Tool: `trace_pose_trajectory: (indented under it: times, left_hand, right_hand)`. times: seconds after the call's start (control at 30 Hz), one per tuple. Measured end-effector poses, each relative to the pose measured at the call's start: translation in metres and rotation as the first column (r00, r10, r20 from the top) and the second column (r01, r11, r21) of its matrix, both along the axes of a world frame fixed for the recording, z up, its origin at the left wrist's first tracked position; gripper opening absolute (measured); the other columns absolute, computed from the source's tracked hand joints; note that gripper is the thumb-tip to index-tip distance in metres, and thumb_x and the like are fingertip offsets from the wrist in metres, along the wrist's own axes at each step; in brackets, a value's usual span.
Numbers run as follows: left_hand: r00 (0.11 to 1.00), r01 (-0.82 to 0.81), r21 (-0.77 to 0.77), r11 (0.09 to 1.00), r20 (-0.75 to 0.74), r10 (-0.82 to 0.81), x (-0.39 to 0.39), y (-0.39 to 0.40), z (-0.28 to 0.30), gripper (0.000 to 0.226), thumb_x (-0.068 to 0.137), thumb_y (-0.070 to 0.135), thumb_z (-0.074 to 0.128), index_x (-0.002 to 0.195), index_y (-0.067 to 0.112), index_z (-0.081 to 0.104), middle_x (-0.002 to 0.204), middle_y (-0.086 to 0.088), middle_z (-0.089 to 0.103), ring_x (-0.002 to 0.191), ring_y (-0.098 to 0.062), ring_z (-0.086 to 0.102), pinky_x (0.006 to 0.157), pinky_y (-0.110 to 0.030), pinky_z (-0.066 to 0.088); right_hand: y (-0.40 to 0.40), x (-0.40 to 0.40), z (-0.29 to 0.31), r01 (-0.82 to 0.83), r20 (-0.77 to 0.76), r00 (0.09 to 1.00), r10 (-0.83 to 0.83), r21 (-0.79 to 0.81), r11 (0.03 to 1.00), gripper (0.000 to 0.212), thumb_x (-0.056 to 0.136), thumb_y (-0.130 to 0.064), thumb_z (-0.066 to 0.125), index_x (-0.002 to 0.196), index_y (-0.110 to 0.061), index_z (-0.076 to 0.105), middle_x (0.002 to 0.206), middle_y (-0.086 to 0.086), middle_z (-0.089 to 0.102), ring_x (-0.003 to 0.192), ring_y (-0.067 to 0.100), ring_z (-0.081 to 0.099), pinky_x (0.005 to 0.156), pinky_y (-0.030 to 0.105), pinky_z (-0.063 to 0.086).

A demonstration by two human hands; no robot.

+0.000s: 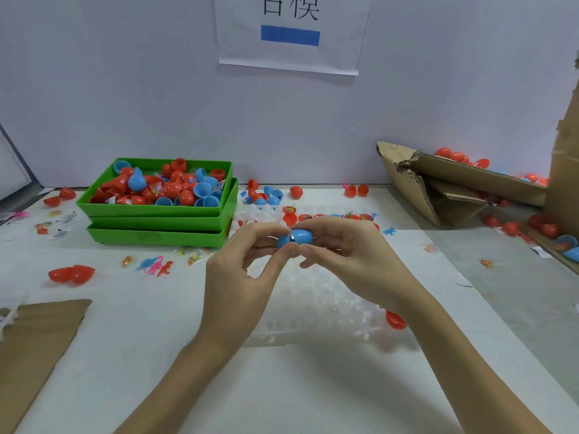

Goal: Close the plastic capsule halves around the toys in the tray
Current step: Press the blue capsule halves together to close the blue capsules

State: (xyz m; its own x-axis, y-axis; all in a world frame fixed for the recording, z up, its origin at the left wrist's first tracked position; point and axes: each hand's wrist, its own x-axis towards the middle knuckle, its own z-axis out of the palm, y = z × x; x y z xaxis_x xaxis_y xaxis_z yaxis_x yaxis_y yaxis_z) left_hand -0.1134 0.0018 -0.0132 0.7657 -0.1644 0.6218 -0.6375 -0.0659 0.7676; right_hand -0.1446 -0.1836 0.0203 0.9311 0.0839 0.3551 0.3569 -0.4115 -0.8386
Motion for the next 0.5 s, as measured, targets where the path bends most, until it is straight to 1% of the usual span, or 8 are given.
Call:
trace_pose_trajectory:
  times: [0.1,0.17,0.23,0.27,0.37,0.43,0.5]
  left_hand:
    - [0.996,0.049,-0.060,0.997,-0.076,-0.053,0.000,0.002,0.002,0.027,0.088,0.026,0.079,0.113,0.020,0.074,0.108,0.008,0.077,0.104,-0.017,0.074,0.088,-0.018,0.057]
    - [0.966,0.108,-0.175,0.979,-0.213,-0.145,0.001,0.003,0.005,0.030,0.083,0.021,0.083,0.113,0.020,0.075,0.107,0.005,0.079,0.103,-0.015,0.075,0.085,-0.017,0.057]
    - [0.920,0.139,-0.270,0.953,-0.321,-0.225,0.002,0.005,0.008,0.030,0.077,0.026,0.086,0.106,0.024,0.080,0.102,0.002,0.081,0.099,-0.013,0.076,0.081,-0.015,0.056]
    - [0.901,0.148,-0.300,0.942,-0.353,-0.254,0.003,0.006,0.009,0.030,0.074,0.030,0.087,0.103,0.025,0.081,0.102,-0.001,0.081,0.100,-0.015,0.077,0.082,-0.015,0.056]
    - [0.852,0.173,-0.382,0.908,-0.404,-0.332,0.005,0.007,0.008,0.033,0.071,0.031,0.088,0.102,0.024,0.081,0.110,-0.007,0.079,0.111,-0.022,0.074,0.089,-0.020,0.056]
    - [0.841,0.184,-0.401,0.897,-0.408,-0.355,0.005,0.006,0.009,0.034,0.072,0.029,0.086,0.105,0.023,0.081,0.113,-0.007,0.079,0.113,-0.020,0.073,0.089,-0.018,0.055]
    - [0.826,0.201,-0.436,0.877,-0.406,-0.391,0.006,0.005,0.010,0.038,0.072,0.028,0.086,0.109,0.021,0.081,0.116,-0.007,0.078,0.115,-0.018,0.072,0.089,-0.016,0.054]
  right_hand:
    - [0.001,-0.001,0.000,0.007,0.038,0.999,-0.008,0.026,1.000,0.032,0.090,-0.016,0.076,0.122,-0.013,0.073,0.107,-0.004,0.078,0.092,0.011,0.076,0.083,0.020,0.059]
    - [0.002,-0.001,0.000,0.024,0.087,0.996,-0.023,-0.008,1.000,0.034,0.088,-0.015,0.078,0.121,-0.013,0.074,0.109,-0.005,0.077,0.096,0.010,0.075,0.086,0.021,0.059]
    - [0.002,-0.001,-0.001,0.049,0.137,0.990,-0.041,-0.057,0.997,0.035,0.086,-0.015,0.078,0.121,-0.014,0.075,0.110,-0.006,0.076,0.100,0.010,0.073,0.089,0.023,0.059]
    - [0.003,-0.001,-0.001,0.056,0.159,0.986,-0.043,-0.080,0.995,0.035,0.086,-0.014,0.078,0.122,-0.015,0.075,0.111,-0.006,0.075,0.101,0.011,0.072,0.089,0.023,0.059]
    - [0.007,-0.001,-0.003,0.078,0.234,0.971,-0.050,-0.112,0.991,0.036,0.087,-0.010,0.077,0.123,-0.016,0.074,0.110,-0.006,0.072,0.102,0.013,0.070,0.089,0.021,0.057]
    - [0.010,-0.002,-0.004,0.109,0.283,0.957,-0.068,-0.131,0.985,0.037,0.087,-0.010,0.077,0.124,-0.015,0.073,0.110,-0.005,0.071,0.100,0.013,0.069,0.088,0.019,0.057]
    - [0.013,-0.002,-0.005,0.131,0.316,0.945,-0.089,-0.114,0.985,0.039,0.086,-0.012,0.079,0.124,-0.012,0.072,0.110,-0.003,0.072,0.099,0.014,0.070,0.088,0.020,0.057]
